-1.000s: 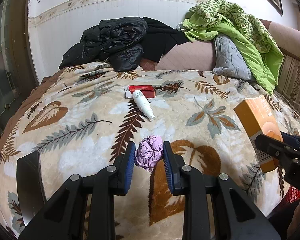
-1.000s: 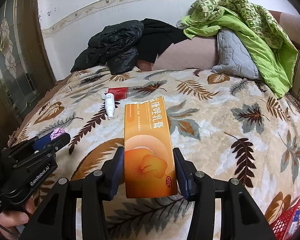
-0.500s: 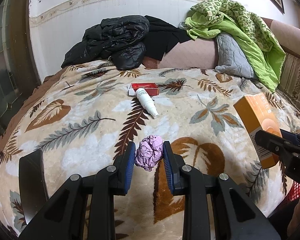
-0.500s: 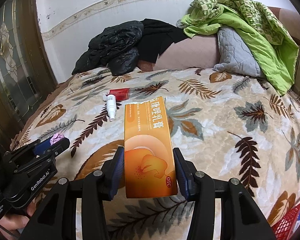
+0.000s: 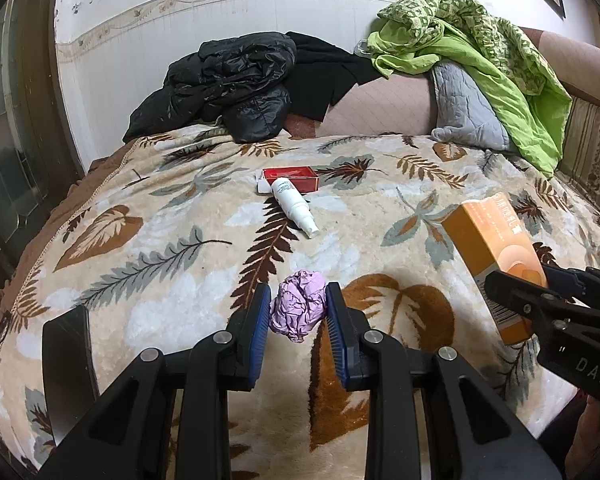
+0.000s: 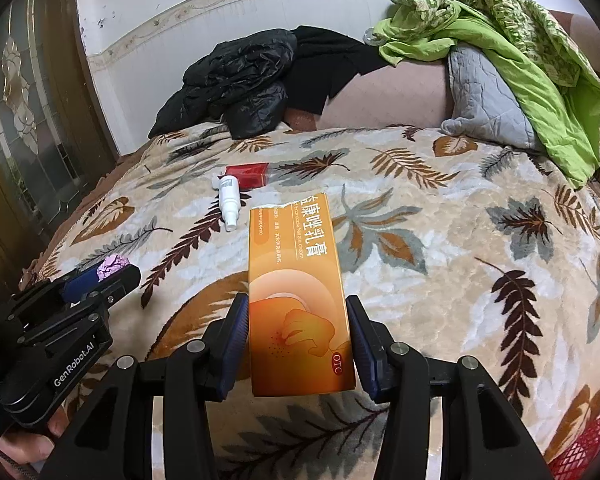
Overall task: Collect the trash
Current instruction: 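Lift the pink tissue with the left gripper while the right lifts the orange box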
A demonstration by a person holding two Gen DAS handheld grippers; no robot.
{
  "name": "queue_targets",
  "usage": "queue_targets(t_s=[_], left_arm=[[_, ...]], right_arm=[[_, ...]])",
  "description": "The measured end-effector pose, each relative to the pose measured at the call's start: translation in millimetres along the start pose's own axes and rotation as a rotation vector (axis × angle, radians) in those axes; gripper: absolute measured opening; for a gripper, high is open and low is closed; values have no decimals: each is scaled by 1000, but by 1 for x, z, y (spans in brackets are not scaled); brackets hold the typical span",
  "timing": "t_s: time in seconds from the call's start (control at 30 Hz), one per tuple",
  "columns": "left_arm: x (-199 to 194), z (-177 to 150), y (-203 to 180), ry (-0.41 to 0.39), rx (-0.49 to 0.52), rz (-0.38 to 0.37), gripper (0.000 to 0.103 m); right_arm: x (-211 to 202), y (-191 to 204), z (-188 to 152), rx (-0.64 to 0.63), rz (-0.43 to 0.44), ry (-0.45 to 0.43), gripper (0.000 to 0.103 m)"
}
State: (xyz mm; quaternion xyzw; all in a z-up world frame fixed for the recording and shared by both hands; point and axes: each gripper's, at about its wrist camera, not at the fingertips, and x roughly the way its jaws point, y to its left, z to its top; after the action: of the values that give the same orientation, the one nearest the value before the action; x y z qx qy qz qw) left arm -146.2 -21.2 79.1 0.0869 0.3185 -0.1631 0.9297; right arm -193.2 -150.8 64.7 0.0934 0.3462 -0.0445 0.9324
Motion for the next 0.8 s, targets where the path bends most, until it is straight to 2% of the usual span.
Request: queue_targets(t_s=[0.8], left_arm=[[0,1,1,-1,5,3,27]], right_arm=[[3,3,-1,-5,4,3,51]])
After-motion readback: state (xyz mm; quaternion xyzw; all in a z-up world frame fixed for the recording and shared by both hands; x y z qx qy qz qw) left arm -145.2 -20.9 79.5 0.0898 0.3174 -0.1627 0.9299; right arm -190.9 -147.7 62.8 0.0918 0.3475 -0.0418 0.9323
